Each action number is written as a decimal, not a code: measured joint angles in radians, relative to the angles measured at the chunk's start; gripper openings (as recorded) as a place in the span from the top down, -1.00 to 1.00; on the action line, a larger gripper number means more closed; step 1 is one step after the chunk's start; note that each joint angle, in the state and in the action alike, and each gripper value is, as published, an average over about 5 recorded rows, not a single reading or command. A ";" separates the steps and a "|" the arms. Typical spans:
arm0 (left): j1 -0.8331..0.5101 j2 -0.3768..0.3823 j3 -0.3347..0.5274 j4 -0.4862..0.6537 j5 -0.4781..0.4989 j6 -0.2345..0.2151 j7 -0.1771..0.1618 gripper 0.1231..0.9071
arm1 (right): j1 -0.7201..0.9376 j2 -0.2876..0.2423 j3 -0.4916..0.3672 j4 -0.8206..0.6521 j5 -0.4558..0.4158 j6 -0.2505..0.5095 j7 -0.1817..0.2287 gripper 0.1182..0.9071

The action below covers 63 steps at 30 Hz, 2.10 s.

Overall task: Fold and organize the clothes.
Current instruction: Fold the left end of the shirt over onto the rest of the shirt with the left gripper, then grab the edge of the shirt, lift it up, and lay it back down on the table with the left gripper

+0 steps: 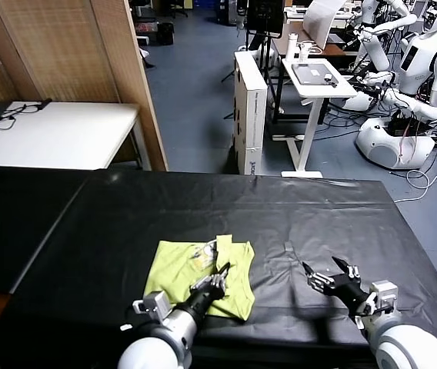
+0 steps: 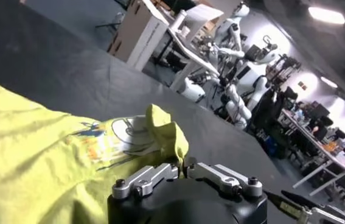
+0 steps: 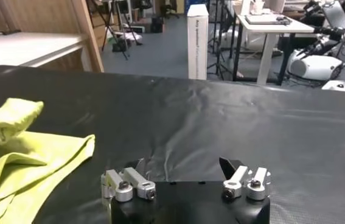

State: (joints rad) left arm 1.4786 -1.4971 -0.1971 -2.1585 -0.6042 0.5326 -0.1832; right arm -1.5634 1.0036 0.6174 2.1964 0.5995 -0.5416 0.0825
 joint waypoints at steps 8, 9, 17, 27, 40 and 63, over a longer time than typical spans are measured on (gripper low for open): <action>-0.005 -0.030 0.020 0.022 0.035 -0.019 0.000 -0.05 | 0.007 -0.011 -0.009 0.001 -0.005 0.002 -0.018 -1.00; -0.005 -0.032 0.022 0.022 0.040 -0.021 0.001 -0.20 | 0.010 -0.014 -0.012 0.001 -0.005 0.005 -0.022 -1.00; 0.000 -0.012 -0.004 -0.022 0.125 -0.076 0.056 -0.98 | 0.046 -0.043 -0.060 0.004 -0.012 0.057 -0.075 -1.00; 0.004 0.133 -0.190 -0.030 0.247 -0.197 0.105 -1.00 | 0.174 -0.069 -0.228 -0.039 0.010 0.045 -0.132 -1.00; 0.018 0.152 -0.261 0.015 0.277 -0.211 0.105 -1.00 | 0.147 -0.185 -0.347 -0.006 -0.224 0.172 -0.332 -1.00; 0.029 0.153 -0.270 0.040 0.289 -0.219 0.106 -1.00 | 0.141 -0.226 -0.438 -0.042 -0.370 0.240 -0.399 -0.63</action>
State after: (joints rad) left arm 1.5081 -1.3445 -0.4669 -2.1185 -0.3156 0.3139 -0.0777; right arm -1.4225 0.7780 0.1798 2.1545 0.2294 -0.3015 -0.3168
